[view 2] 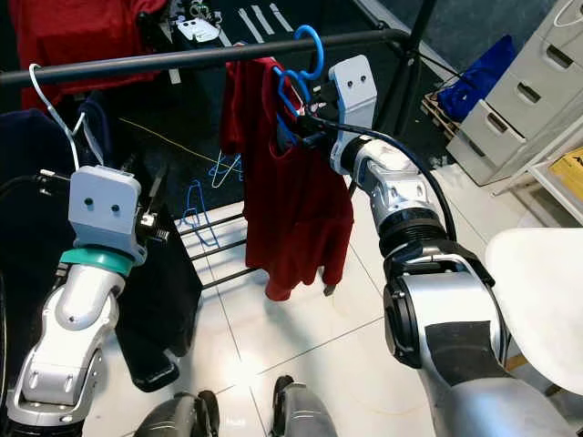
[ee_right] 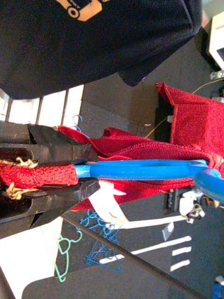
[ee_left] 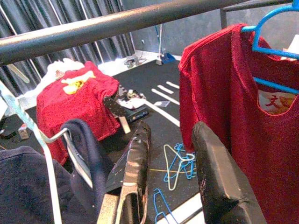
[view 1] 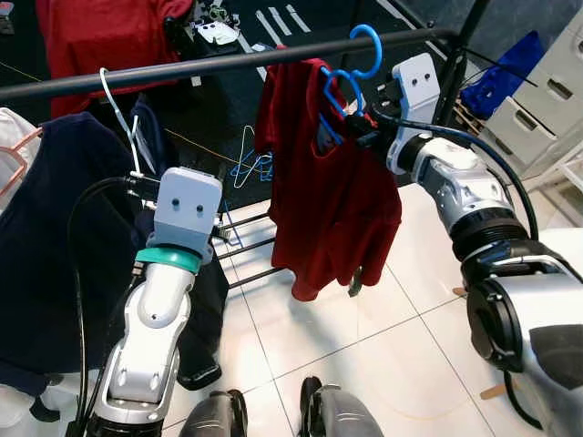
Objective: Hang hanger
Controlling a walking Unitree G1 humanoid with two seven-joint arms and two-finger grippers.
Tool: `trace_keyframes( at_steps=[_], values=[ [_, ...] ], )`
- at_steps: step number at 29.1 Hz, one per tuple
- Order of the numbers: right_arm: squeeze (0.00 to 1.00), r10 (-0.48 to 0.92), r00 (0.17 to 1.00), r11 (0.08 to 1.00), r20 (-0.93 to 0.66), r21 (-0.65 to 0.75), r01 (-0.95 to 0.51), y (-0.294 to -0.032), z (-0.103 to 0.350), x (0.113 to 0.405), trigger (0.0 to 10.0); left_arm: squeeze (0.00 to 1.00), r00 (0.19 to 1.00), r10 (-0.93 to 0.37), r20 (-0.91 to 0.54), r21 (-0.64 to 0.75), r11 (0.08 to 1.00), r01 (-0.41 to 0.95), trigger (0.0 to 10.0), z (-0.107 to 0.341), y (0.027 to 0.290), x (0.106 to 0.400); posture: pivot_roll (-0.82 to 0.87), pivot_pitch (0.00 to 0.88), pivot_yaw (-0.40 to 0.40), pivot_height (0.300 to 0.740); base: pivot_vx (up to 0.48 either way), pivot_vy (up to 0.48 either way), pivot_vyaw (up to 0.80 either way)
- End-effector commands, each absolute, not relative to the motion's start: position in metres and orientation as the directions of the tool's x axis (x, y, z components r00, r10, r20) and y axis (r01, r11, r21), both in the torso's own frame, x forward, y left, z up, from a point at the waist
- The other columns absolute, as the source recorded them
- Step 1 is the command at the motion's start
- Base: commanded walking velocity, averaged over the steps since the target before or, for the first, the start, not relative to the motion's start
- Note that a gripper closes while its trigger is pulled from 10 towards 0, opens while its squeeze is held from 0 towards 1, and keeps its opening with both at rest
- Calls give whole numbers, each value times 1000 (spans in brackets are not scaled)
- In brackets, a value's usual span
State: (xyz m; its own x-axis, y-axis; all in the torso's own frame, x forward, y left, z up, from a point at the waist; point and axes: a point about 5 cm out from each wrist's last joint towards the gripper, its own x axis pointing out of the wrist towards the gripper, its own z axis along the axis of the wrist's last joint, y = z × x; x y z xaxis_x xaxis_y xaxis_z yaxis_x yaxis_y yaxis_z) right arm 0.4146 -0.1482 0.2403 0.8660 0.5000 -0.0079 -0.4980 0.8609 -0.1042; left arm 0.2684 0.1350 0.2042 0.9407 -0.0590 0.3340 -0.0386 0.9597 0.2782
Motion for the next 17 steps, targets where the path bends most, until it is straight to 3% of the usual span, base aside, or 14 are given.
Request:
trace_keyframes(
  at_steps=[1, 12, 17],
  values=[
    [0, 502, 865, 859, 4, -122, -497, -149, 250, 417, 0, 0, 940, -58, 335, 289, 956, -44, 10000, 204, 135, 265, 12, 94, -41, 740, 0, 0, 0],
    [0, 491, 871, 863, 3, -138, -486, -151, 251, 418, 0, 0, 941, -12, 339, 316, 943, -102, 10000, 205, 150, 253, 89, 114, -74, 740, 0, 0, 0],
    [0, 431, 902, 897, 39, -129, -423, -163, 262, 420, 0, 0, 938, -22, 346, 407, 905, -128, 10000, 214, 175, 229, 222, 120, -72, 740, 0, 0, 0]
  ],
)
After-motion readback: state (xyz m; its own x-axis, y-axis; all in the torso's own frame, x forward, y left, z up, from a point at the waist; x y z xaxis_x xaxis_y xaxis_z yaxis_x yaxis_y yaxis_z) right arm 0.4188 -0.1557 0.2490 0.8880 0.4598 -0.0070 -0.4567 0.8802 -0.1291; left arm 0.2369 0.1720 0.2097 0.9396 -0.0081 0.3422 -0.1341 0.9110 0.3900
